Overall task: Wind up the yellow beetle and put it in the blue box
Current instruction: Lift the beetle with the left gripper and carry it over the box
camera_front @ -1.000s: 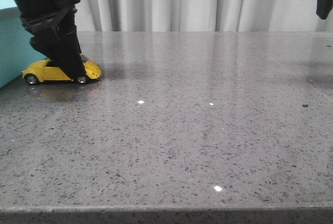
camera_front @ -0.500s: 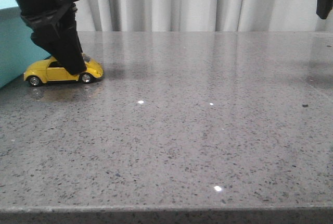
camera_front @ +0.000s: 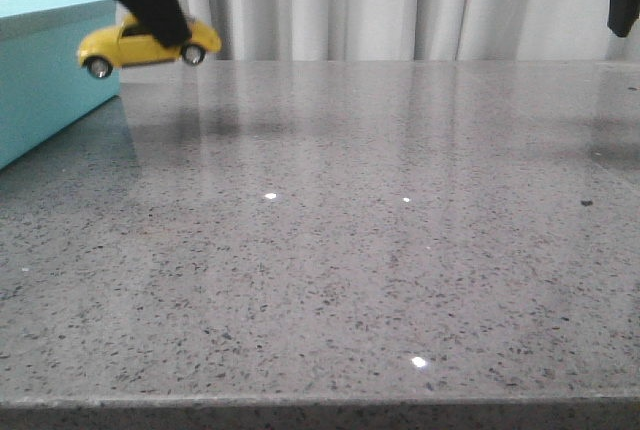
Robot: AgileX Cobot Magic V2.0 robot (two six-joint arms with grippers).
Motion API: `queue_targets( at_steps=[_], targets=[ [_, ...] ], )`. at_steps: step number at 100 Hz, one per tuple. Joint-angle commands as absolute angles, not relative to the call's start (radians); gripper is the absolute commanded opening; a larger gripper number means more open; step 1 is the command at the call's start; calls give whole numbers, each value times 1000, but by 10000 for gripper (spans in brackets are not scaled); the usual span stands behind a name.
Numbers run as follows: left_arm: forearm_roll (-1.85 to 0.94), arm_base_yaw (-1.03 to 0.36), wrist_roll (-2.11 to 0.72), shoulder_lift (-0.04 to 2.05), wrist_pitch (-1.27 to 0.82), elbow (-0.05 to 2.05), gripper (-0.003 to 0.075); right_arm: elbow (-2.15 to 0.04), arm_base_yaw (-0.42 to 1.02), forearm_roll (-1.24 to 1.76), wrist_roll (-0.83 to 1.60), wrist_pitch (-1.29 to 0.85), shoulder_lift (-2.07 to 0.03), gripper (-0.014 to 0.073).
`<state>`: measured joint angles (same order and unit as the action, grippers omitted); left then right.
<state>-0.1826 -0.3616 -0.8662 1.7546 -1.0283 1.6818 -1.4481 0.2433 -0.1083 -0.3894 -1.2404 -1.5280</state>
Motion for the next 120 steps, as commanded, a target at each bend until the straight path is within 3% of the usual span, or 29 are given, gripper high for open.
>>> queue_targets(
  at_steps=[1, 46, 120],
  targets=[
    [-201, -369, -828, 1707, -1010, 1767, 190, -1473, 243, -123, -383, -1238, -1485, 508],
    [-125, -312, -643, 1707, -1079, 1959, 190, -1473, 243, -123, -375, -1246, -1485, 508],
    [-127, -65, -470, 1672, -1187, 1962, 190, -1473, 243, -123, -375, -1234, -1485, 508]
  ],
)
